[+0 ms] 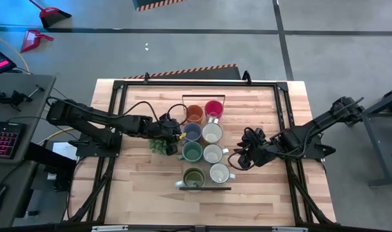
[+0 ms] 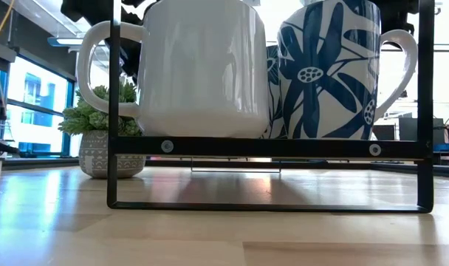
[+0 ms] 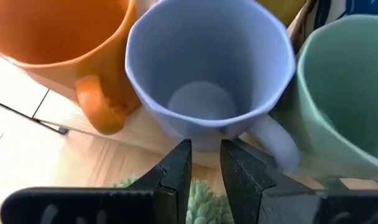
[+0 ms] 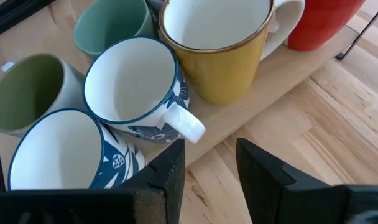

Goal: Place coffee mugs
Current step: Adjust the mugs

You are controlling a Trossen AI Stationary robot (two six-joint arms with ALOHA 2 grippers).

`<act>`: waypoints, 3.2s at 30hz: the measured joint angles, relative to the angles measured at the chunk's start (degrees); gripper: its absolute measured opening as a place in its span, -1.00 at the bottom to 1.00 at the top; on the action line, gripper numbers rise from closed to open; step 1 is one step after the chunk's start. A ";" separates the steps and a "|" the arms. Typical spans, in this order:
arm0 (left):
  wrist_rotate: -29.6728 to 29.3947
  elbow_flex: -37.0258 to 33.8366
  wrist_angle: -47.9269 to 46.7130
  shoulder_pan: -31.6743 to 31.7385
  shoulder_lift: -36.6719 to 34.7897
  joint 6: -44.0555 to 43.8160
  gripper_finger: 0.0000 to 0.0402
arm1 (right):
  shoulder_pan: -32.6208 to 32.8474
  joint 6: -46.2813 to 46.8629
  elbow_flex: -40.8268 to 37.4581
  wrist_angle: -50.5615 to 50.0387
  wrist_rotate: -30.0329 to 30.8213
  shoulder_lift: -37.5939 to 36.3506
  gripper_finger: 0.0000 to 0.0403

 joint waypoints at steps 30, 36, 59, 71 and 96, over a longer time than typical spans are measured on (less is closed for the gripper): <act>10.66 7.66 -15.97 -11.01 -5.32 -4.42 -0.63 | -0.02 -5.98 0.00 -0.35 -5.20 0.02 -0.40; 8.07 7.20 -16.47 -17.21 -4.62 -11.62 -0.63 | -0.02 -10.34 0.00 -0.22 -6.67 0.02 -0.40; -5.74 7.10 -16.16 -21.53 -3.25 -18.49 -0.63 | -13.67 -15.05 0.00 18.84 -2.88 0.13 -0.40; -6.63 7.10 -15.74 -21.38 -3.25 -18.53 -0.63 | -16.54 -17.80 4.66 24.92 -9.99 13.10 -0.40; -2.87 7.13 -23.92 -25.41 -3.26 -21.84 -0.63 | -24.56 -26.66 45.27 -28.72 -20.26 36.10 -0.40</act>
